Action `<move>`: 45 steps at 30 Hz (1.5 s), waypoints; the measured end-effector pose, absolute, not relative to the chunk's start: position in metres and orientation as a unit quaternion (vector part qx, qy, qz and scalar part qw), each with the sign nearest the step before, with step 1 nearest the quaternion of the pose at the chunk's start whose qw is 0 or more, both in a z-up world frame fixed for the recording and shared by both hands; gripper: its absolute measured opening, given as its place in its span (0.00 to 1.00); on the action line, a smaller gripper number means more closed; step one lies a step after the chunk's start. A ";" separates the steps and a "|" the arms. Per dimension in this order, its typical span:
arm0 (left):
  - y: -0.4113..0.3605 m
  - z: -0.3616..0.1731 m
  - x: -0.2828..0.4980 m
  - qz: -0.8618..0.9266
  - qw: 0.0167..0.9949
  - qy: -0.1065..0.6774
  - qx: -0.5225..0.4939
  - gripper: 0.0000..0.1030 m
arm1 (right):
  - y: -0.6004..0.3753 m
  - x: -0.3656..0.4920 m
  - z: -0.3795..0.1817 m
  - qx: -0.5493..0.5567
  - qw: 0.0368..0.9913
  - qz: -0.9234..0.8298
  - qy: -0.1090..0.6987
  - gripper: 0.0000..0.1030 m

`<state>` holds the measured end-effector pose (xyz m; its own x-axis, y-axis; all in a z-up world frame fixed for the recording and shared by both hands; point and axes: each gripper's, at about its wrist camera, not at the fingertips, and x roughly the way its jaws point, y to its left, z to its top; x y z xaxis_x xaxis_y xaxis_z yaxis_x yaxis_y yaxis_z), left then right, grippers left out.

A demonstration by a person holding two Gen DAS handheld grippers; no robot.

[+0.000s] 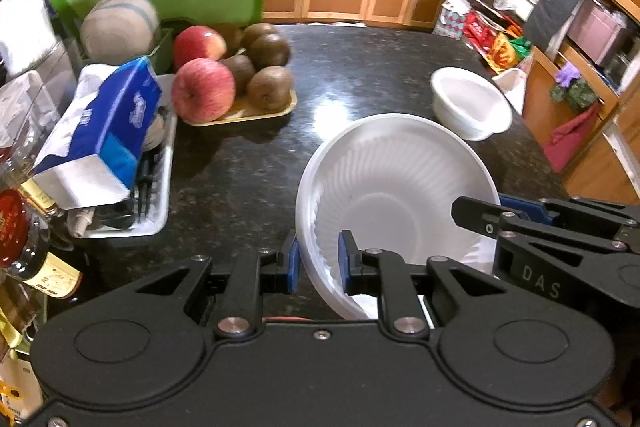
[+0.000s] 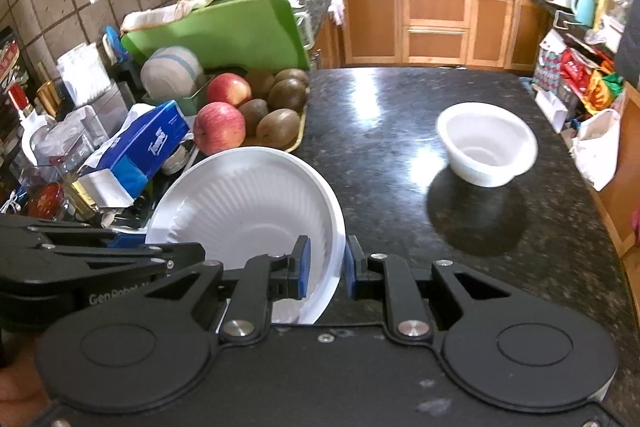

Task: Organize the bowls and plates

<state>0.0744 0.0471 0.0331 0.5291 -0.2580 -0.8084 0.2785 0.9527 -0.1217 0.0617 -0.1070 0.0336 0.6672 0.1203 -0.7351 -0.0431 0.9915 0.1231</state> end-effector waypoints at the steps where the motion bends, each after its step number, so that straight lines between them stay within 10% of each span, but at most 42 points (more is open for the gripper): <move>1: 0.042 0.034 0.072 -0.159 0.874 0.459 0.014 0.25 | -0.112 0.056 0.036 0.050 0.913 0.039 0.402 0.19; 45: -0.099 0.005 0.020 -0.240 0.827 0.502 0.083 0.25 | -0.244 -0.038 0.012 0.115 0.892 -0.080 0.430 0.21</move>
